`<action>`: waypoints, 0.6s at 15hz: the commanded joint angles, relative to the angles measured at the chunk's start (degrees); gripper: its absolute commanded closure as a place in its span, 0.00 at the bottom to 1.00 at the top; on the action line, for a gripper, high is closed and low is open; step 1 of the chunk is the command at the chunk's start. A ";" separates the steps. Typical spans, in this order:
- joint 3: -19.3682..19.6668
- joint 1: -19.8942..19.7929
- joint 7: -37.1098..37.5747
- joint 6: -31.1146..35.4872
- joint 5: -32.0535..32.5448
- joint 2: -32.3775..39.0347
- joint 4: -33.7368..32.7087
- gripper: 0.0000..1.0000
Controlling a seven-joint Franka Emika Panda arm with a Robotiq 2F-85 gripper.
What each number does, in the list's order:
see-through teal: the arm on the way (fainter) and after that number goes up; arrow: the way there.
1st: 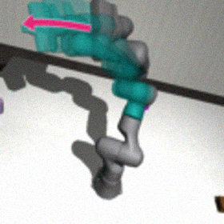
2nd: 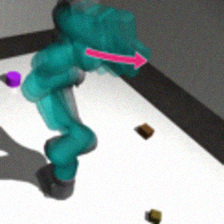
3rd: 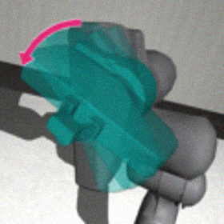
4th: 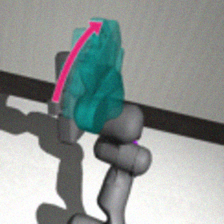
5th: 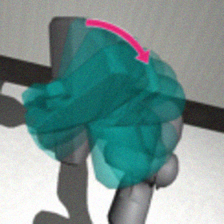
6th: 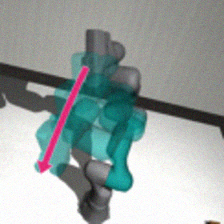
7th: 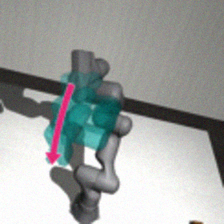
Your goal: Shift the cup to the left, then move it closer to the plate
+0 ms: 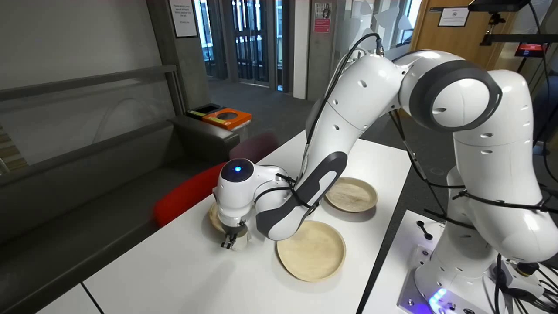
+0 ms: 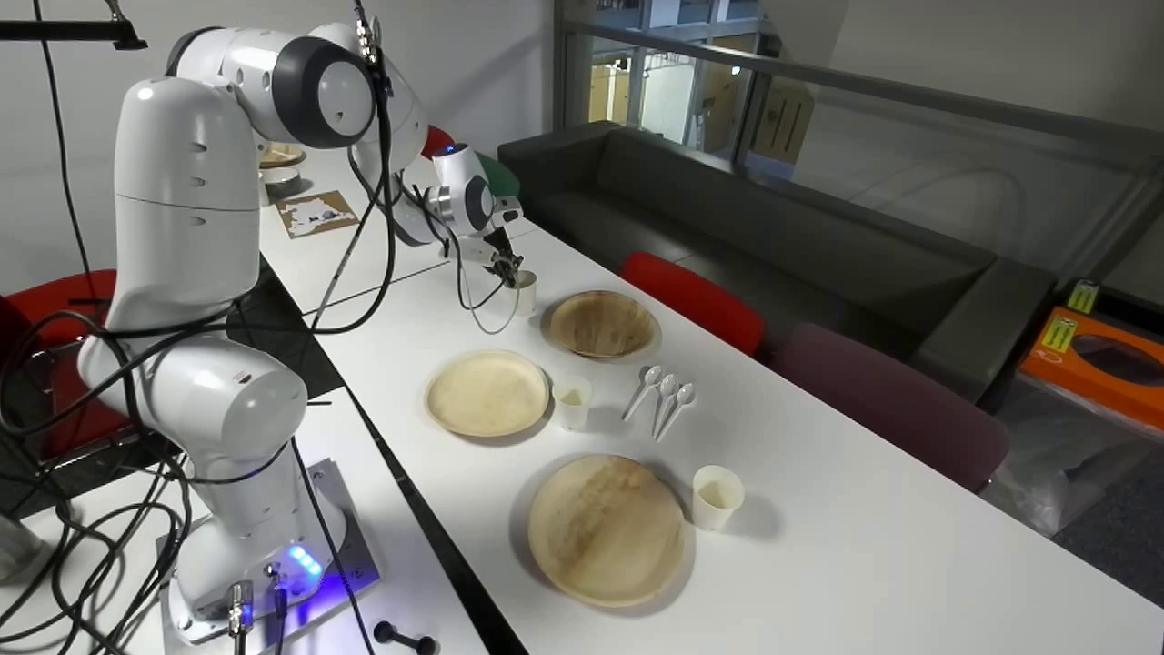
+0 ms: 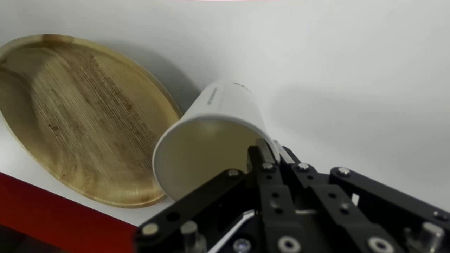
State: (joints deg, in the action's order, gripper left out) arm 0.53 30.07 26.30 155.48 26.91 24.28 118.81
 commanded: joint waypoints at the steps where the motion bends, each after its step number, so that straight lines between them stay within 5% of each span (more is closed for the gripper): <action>1: 2.80 2.05 3.75 0.64 4.49 2.50 -3.68 0.99; 9: 4.59 4.13 4.17 0.24 4.45 7.75 -8.44 0.99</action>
State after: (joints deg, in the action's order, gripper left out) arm 3.82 32.54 29.05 155.48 30.51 30.42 112.48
